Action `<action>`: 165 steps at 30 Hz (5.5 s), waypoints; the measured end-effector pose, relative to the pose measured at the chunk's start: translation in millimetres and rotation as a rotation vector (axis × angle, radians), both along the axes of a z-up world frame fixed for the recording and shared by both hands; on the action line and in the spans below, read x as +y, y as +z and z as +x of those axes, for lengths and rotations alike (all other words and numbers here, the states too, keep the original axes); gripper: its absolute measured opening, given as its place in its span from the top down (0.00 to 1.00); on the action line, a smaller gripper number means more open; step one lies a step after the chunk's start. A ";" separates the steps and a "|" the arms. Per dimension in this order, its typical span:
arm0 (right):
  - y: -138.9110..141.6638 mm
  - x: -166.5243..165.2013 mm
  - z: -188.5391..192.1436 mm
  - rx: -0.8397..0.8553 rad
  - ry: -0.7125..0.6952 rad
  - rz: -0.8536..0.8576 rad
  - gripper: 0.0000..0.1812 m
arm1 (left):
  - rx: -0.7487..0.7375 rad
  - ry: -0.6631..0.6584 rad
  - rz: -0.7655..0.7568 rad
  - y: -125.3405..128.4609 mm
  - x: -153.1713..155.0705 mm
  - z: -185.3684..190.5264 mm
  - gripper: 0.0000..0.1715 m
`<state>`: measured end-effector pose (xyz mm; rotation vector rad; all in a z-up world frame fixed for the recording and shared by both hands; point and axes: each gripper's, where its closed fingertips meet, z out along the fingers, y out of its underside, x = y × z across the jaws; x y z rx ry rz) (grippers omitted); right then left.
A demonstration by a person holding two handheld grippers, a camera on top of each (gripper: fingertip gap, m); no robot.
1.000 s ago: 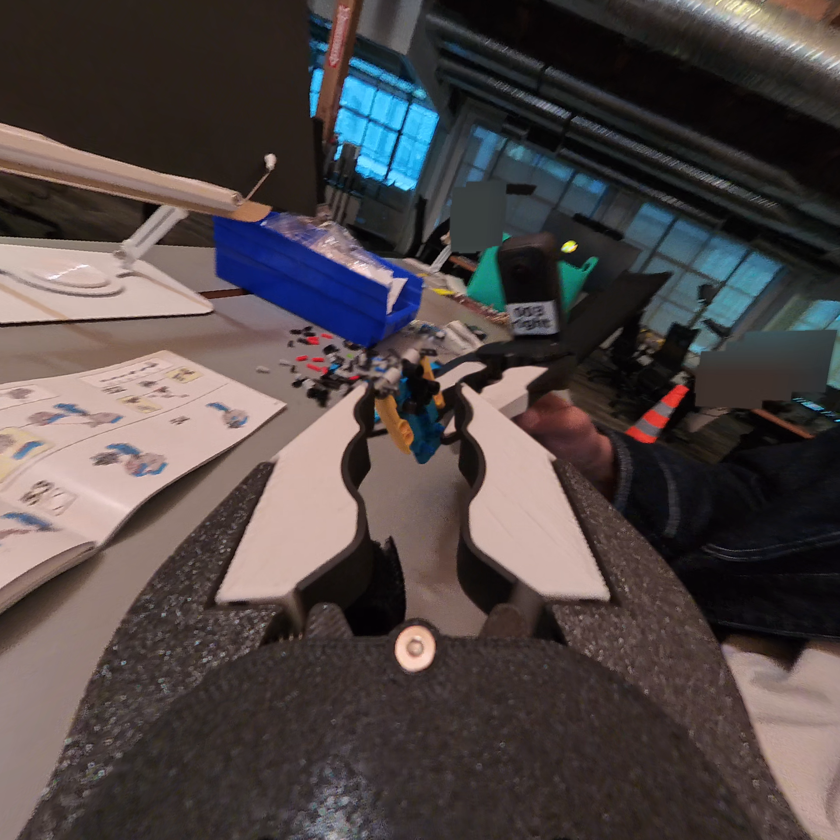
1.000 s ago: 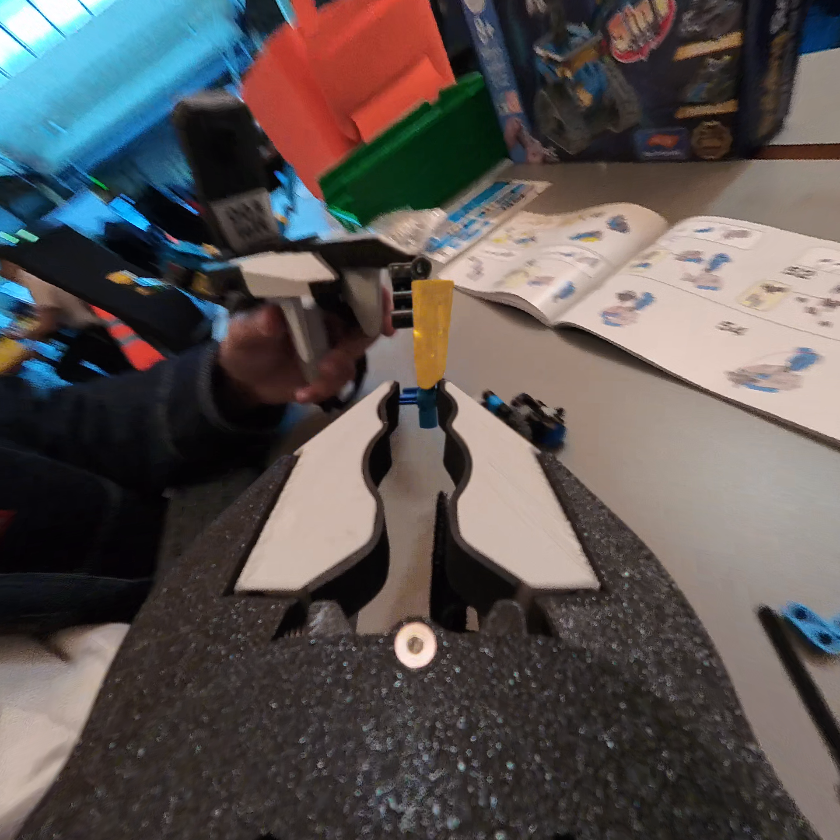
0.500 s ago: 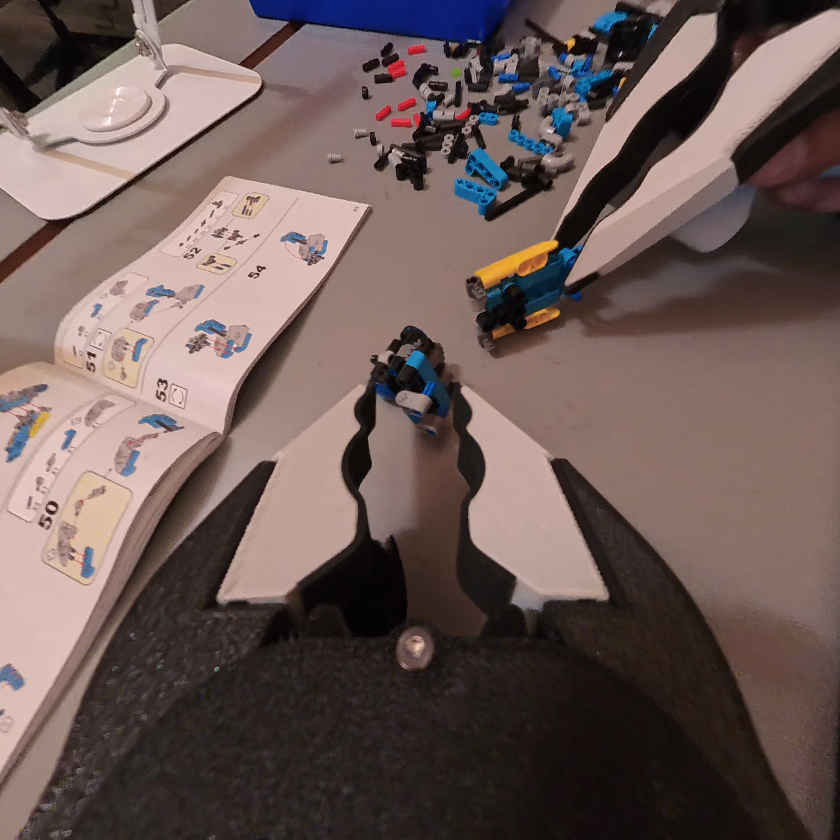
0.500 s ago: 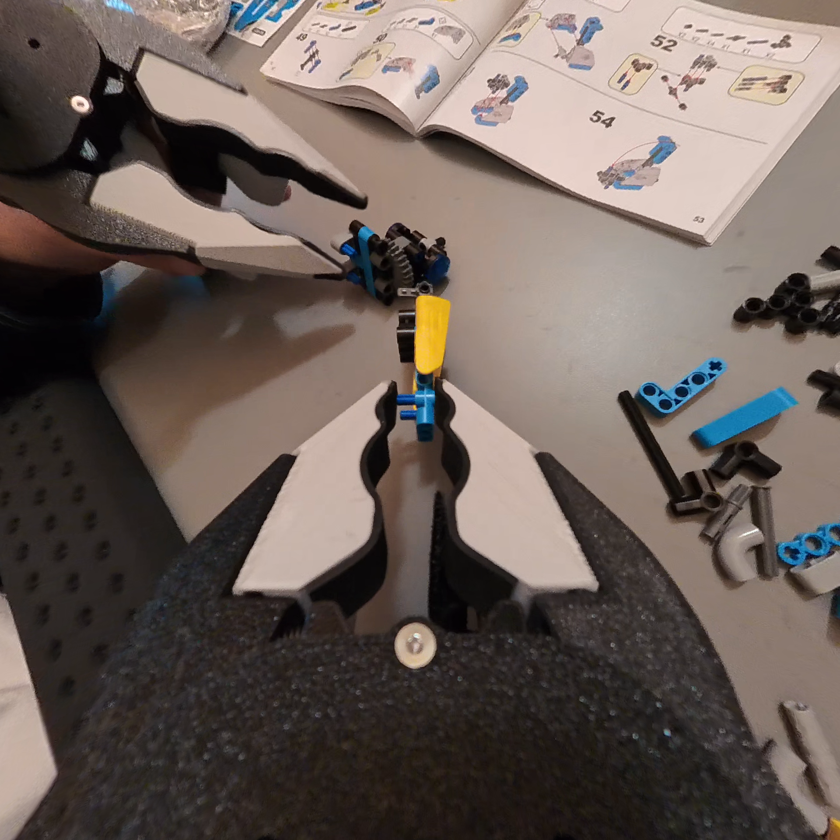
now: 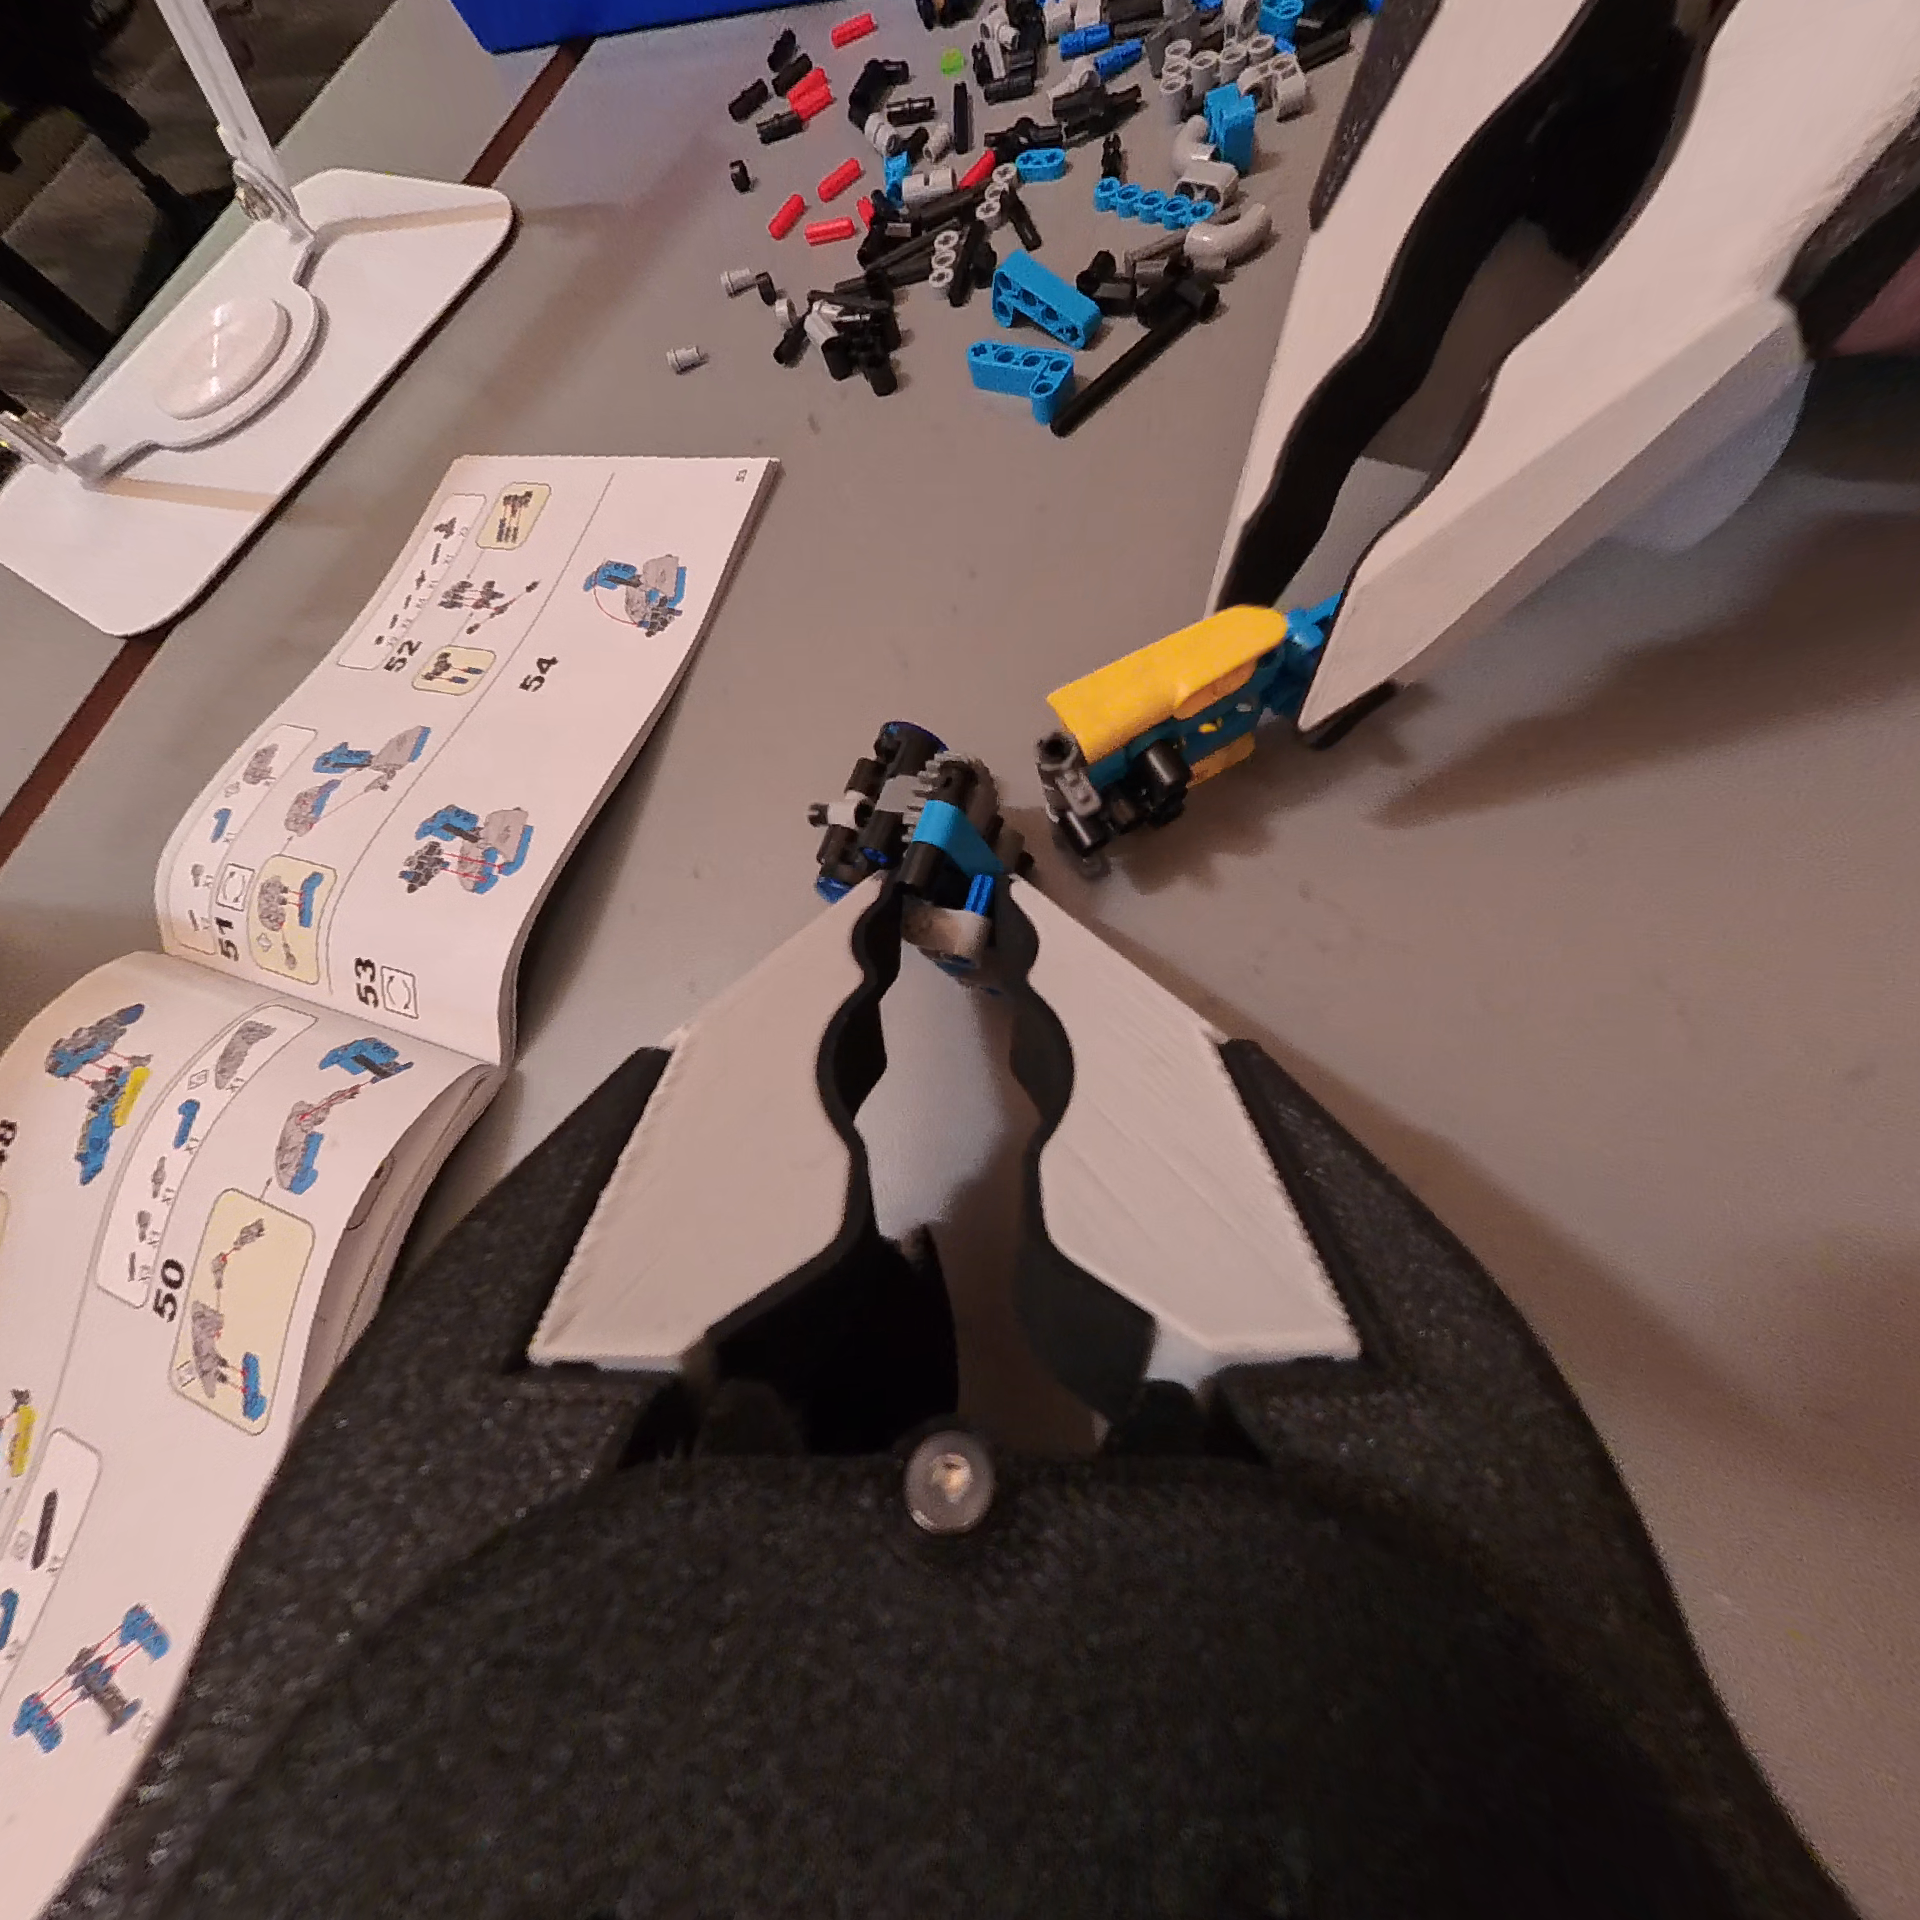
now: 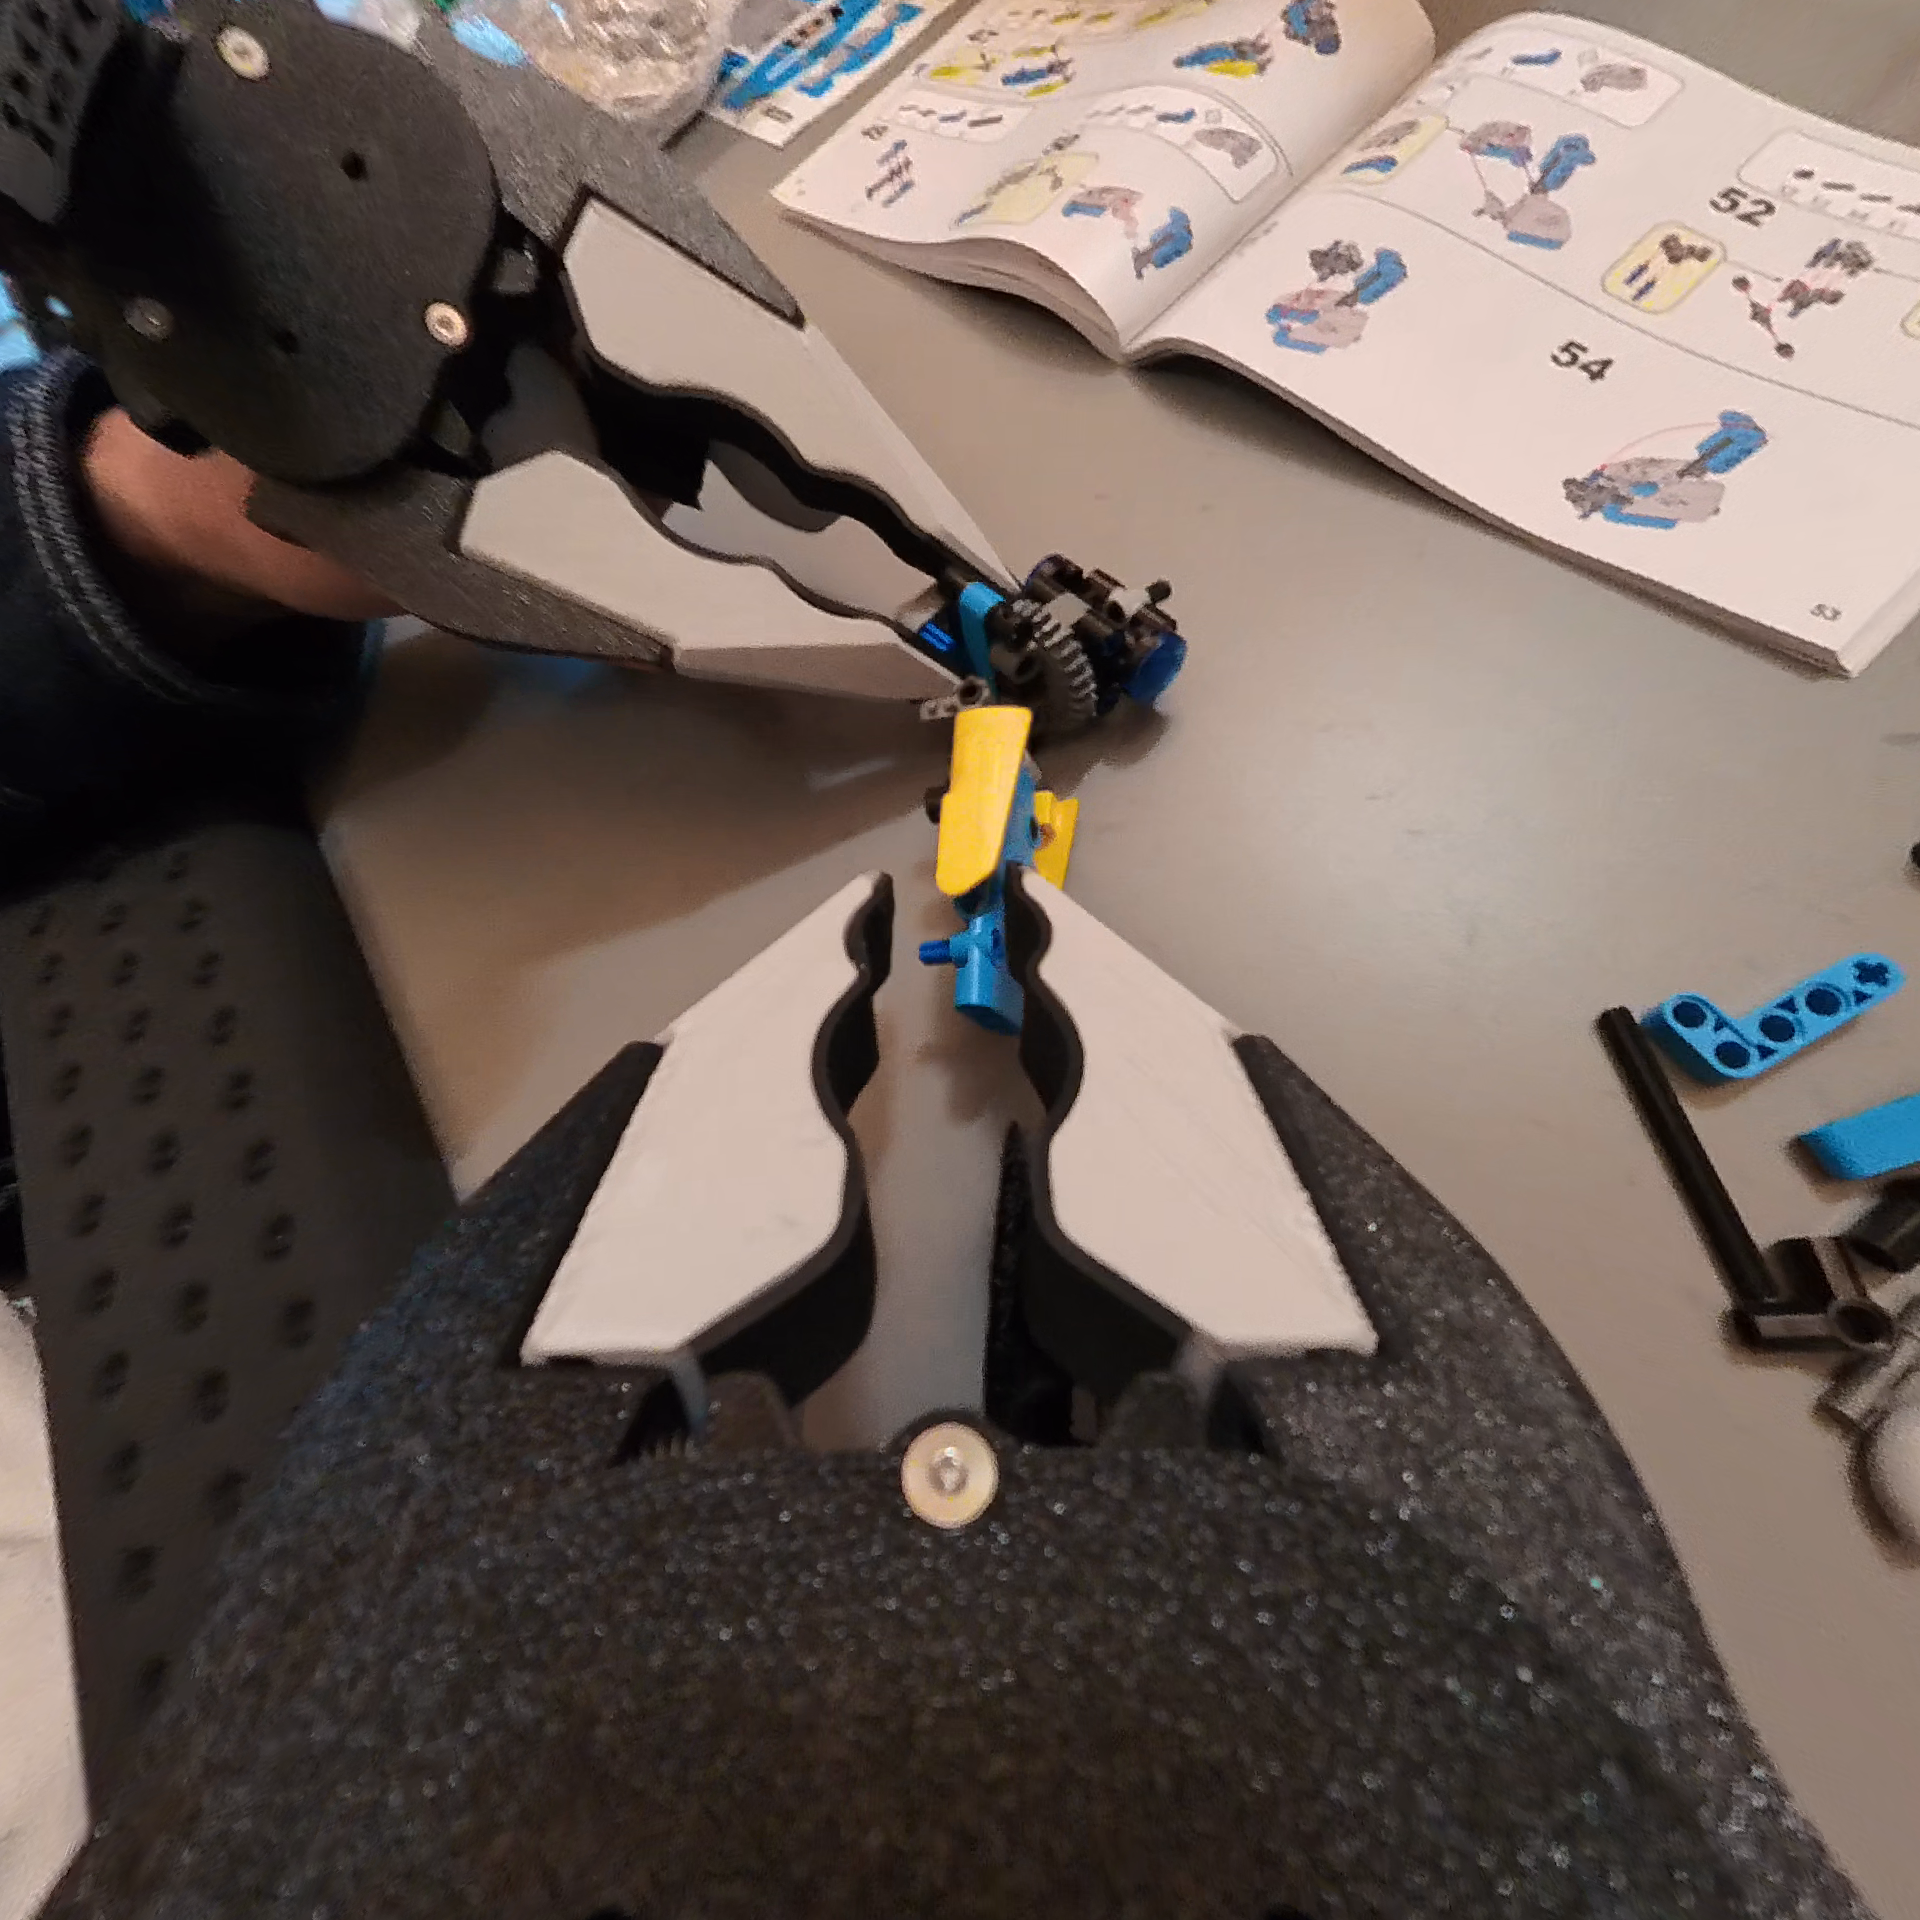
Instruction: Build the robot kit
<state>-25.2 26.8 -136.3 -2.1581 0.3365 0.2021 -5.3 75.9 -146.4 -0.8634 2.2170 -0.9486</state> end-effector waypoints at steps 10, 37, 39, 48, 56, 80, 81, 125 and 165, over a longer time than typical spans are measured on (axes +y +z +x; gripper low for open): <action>-11.1 -1.2 2.8 -0.026 -0.009 -0.048 0.89 | -0.018 0.005 0.020 0.0 1.0 -1.3 0.90; -9.5 -14.5 37.6 0.115 -0.239 0.000 0.92 | -0.043 0.069 0.068 -0.7 2.6 -0.4 0.90; -9.5 -14.4 37.6 0.101 -0.234 -0.005 0.92 | -0.003 0.124 0.020 -0.8 1.4 -0.8 0.90; -4.4 -10.1 37.3 0.050 -0.211 0.015 0.88 | 0.018 0.135 -0.011 -1.0 -10.5 -4.1 0.90; -0.8 -6.5 26.6 0.005 -0.114 0.015 0.87 | 0.023 0.128 -0.017 -1.1 -12.3 -4.5 0.90; -11.4 9.1 13.6 -0.008 -0.074 -0.052 0.70 | 0.005 0.138 0.001 -1.2 -14.4 2.1 0.90; -9.9 7.5 16.7 -0.041 -0.082 -0.051 0.73 | 0.006 0.138 0.000 -1.3 -14.4 2.0 0.90; -20.5 15.0 31.3 -0.221 -0.072 -0.150 0.90 | 0.037 0.209 -0.044 -2.0 -17.1 6.8 0.91; -8.0 16.4 38.6 -0.223 -0.109 -0.074 0.83 | -0.016 0.202 0.031 -1.5 -15.1 9.0 0.91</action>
